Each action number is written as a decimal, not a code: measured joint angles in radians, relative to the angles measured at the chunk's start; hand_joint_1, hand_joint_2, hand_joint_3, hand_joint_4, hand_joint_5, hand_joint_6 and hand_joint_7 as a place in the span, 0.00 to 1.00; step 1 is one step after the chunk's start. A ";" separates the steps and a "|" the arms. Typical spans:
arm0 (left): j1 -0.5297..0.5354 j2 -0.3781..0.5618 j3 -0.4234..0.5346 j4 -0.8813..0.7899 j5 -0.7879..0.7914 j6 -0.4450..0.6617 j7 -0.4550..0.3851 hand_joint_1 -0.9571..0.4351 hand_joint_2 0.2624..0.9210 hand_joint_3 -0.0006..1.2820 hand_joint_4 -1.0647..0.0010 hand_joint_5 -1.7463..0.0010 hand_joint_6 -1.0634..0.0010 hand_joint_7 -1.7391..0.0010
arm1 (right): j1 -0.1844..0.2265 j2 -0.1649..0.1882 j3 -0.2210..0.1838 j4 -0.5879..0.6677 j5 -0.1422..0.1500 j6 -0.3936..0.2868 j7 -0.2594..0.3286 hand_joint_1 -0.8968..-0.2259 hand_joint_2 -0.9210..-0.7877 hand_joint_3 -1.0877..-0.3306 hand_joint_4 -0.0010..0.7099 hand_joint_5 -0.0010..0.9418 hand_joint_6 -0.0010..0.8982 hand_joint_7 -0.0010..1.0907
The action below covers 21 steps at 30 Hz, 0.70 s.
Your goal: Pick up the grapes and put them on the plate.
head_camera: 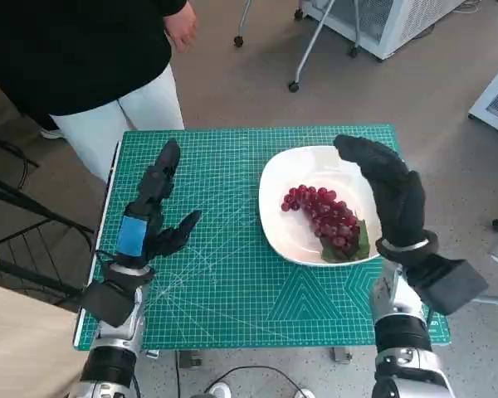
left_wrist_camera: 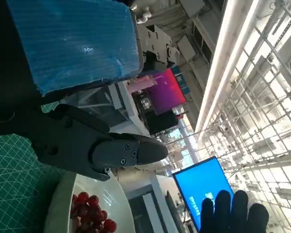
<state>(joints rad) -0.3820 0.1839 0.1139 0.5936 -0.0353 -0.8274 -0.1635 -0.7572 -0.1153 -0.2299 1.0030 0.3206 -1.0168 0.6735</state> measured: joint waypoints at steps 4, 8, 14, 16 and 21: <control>0.007 0.001 -0.001 -0.008 0.000 0.000 0.000 0.28 1.00 0.27 0.82 0.99 0.79 0.99 | -0.003 -0.001 0.000 0.005 -0.006 0.000 0.000 0.61 0.00 0.71 0.35 0.01 0.23 0.01; 0.010 0.002 -0.002 -0.010 0.000 0.000 0.000 0.29 1.00 0.27 0.82 1.00 0.78 0.99 | -0.004 -0.002 0.000 0.007 -0.009 0.000 0.001 0.61 0.00 0.71 0.35 0.01 0.23 0.01; 0.016 0.006 -0.001 -0.021 -0.001 0.001 0.000 0.28 1.00 0.27 0.82 1.00 0.78 0.99 | -0.005 -0.002 0.001 0.008 -0.011 0.000 0.001 0.61 0.00 0.71 0.35 0.00 0.23 0.01; 0.016 0.007 -0.001 -0.024 -0.001 0.001 0.000 0.28 1.00 0.27 0.82 1.00 0.78 0.99 | -0.005 -0.002 0.001 0.008 -0.011 0.000 0.001 0.61 0.00 0.71 0.35 0.00 0.23 0.01; 0.016 0.009 -0.001 -0.028 -0.001 0.003 0.000 0.29 1.00 0.27 0.82 1.00 0.78 0.99 | -0.005 -0.001 0.001 0.009 -0.011 0.000 0.002 0.61 0.00 0.71 0.35 0.00 0.23 0.01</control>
<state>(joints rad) -0.3659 0.1931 0.1128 0.5660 -0.0366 -0.8241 -0.1639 -0.7618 -0.1166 -0.2284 1.0123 0.3096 -1.0168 0.6751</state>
